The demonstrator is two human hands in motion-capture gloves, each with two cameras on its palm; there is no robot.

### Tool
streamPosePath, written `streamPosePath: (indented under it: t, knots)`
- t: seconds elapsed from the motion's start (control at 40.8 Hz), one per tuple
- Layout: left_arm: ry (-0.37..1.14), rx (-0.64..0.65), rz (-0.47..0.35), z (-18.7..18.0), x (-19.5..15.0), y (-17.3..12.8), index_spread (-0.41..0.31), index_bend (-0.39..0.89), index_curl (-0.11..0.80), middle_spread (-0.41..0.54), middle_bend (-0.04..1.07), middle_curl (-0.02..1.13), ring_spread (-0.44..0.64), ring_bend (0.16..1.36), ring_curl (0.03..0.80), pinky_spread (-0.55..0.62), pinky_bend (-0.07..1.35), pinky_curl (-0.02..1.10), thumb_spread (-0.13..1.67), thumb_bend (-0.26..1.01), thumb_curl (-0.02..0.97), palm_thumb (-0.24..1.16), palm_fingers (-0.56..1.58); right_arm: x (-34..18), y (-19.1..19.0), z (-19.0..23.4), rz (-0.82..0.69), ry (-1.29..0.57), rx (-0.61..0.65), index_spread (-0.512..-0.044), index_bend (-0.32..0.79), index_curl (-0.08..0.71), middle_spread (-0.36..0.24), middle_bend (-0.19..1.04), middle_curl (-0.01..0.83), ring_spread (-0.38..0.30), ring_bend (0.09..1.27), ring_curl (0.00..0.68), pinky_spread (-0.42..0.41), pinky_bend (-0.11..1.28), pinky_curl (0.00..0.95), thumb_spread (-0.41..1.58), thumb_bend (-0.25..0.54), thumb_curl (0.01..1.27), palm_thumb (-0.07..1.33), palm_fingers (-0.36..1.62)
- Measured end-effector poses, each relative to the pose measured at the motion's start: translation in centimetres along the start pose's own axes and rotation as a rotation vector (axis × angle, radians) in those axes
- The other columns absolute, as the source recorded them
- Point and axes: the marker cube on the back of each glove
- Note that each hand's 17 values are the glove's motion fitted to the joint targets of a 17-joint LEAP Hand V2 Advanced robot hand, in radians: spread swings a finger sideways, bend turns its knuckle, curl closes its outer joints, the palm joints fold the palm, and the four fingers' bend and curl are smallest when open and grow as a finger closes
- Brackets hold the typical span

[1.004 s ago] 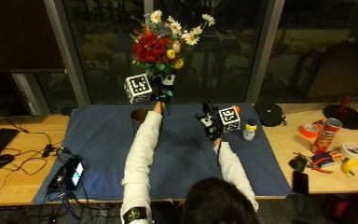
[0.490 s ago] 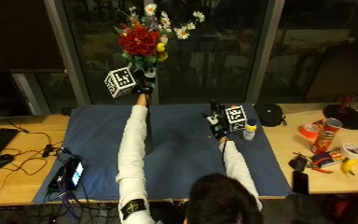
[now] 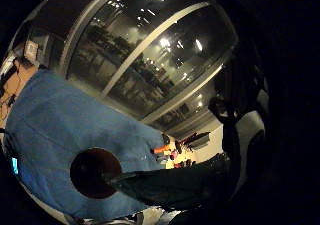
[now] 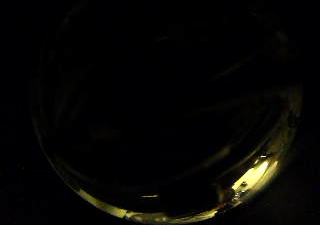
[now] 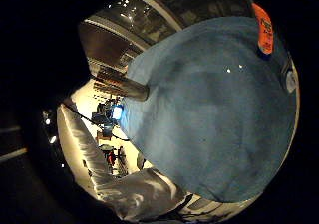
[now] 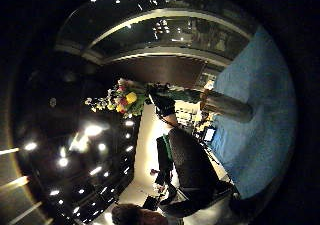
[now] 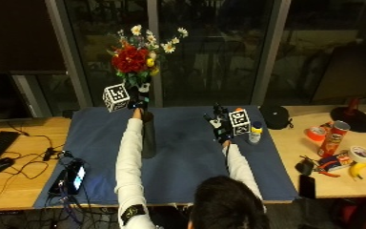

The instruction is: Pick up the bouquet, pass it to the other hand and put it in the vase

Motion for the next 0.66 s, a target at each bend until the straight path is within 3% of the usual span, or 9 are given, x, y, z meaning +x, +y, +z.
streamPosePath:
  t: [0.122, 0.147, 0.171, 0.196, 0.245, 0.269, 0.318, 0.49, 0.661]
  knots:
    - [-0.035, -0.297, -0.136, -1.9, -5.7, 4.9, -0.308, 0.27, 0.529, -0.315, 0.68, 0.54, -0.37, 0.78, 0.474, -0.42, 0.69, 0.45, 0.35, -0.08, 0.749, 0.69, 1.29, 1.2, 0.1, 0.3, 0.040, 0.021, -0.021, -0.443, 0.14, 0.220, -0.147, 0.19, 0.325, -0.027, 0.38, 0.298, 0.245, 0.59, 0.341, 1.01, -0.029, 0.38, 0.43, 0.00]
    - [-0.050, -0.372, -0.163, -2.7, -6.6, 6.6, -0.268, 0.11, 0.484, -0.305, 0.66, 0.54, -0.35, 0.78, 0.471, -0.40, 0.69, 0.46, 0.48, -0.10, 0.717, 0.61, 1.08, 1.3, 0.3, 0.3, 0.050, 0.017, -0.034, -0.443, 0.14, 0.219, -0.147, 0.19, 0.324, -0.027, 0.38, 0.298, 0.245, 0.59, 0.341, 1.01, -0.029, 0.38, 0.43, 0.00]
    - [-0.065, -0.439, -0.191, -3.7, -7.5, 8.2, -0.173, -0.14, 0.403, -0.261, 0.67, 0.54, -0.28, 0.72, 0.453, -0.26, 0.54, 0.41, 0.56, -0.13, 0.678, 0.53, 0.42, 1.4, 0.5, 0.3, 0.047, 0.011, -0.048, -0.443, 0.14, 0.219, -0.147, 0.19, 0.324, -0.027, 0.38, 0.298, 0.244, 0.59, 0.341, 1.01, -0.024, 0.38, 0.44, 0.00]
    - [-0.077, -0.496, -0.227, -4.6, -8.4, 9.9, -0.134, -0.11, 0.411, -0.214, 0.69, 0.60, -0.22, 0.74, 0.532, -0.17, 0.53, 0.47, 0.60, -0.11, 0.660, 0.51, 0.13, 1.4, 0.8, 0.2, 0.034, 0.002, -0.063, -0.443, 0.14, 0.219, -0.147, 0.19, 0.324, -0.027, 0.38, 0.298, 0.245, 0.58, 0.340, 1.01, -0.022, 0.38, 0.44, 0.00]
    - [-0.089, -0.584, -0.315, -6.3, -10.6, 12.8, -0.082, -0.07, 0.376, -0.183, 0.73, 0.63, -0.17, 0.77, 0.546, -0.09, 0.54, 0.50, 0.66, -0.09, 0.630, 0.48, 0.10, 1.5, 1.1, 0.1, -0.002, -0.019, -0.092, -0.443, 0.14, 0.219, -0.147, 0.19, 0.323, -0.027, 0.38, 0.298, 0.243, 0.58, 0.339, 1.02, -0.019, 0.39, 0.45, 0.00]
    - [-0.090, -0.612, -0.354, -7.0, -11.9, 14.0, -0.041, -0.03, 0.353, -0.060, 0.48, 0.53, -0.04, 0.73, 0.507, 0.03, 0.56, 0.48, 0.69, -0.07, 0.618, 0.48, -0.27, 1.6, 1.2, 0.0, -0.015, -0.025, -0.102, -0.443, 0.14, 0.218, -0.147, 0.19, 0.323, -0.027, 0.38, 0.298, 0.243, 0.58, 0.340, 1.02, -0.021, 0.39, 0.46, 0.00]
    - [-0.087, -0.636, -0.384, -8.2, -13.9, 15.9, 0.007, -0.01, 0.314, 0.047, 0.39, 0.50, 0.07, 0.71, 0.461, 0.12, 0.54, 0.43, 0.73, -0.02, 0.606, 0.53, -0.28, 2.0, 1.4, -0.4, -0.029, -0.033, -0.114, -0.443, 0.14, 0.218, -0.141, 0.19, 0.323, -0.027, 0.38, 0.298, 0.245, 0.58, 0.339, 1.02, -0.014, 0.39, 0.48, 0.00]
    - [-0.064, -0.657, -0.288, -9.8, -14.8, 18.6, 0.089, 0.01, 0.214, 0.231, 0.25, 0.36, 0.28, 0.66, 0.355, 0.34, 0.48, 0.34, 0.85, -0.04, 0.547, 0.56, -0.24, 3.2, 1.4, -1.2, -0.015, -0.084, -0.132, -0.441, 0.14, 0.220, -0.137, 0.18, 0.320, -0.027, 0.38, 0.296, 0.245, 0.57, 0.340, 1.03, -0.020, 0.40, 0.50, 0.01]
    - [-0.171, -0.572, -0.032, -9.6, -14.3, 18.8, 0.113, 0.02, 0.149, 0.312, 0.22, 0.34, 0.38, 0.65, 0.329, 0.44, 0.46, 0.32, 0.90, -0.05, 0.487, 0.50, -0.22, 4.4, 0.9, -1.1, 0.025, -0.053, -0.108, -0.434, 0.16, 0.230, -0.130, 0.18, 0.312, -0.023, 0.38, 0.294, 0.246, 0.56, 0.340, 1.03, -0.025, 0.40, 0.51, 0.01]
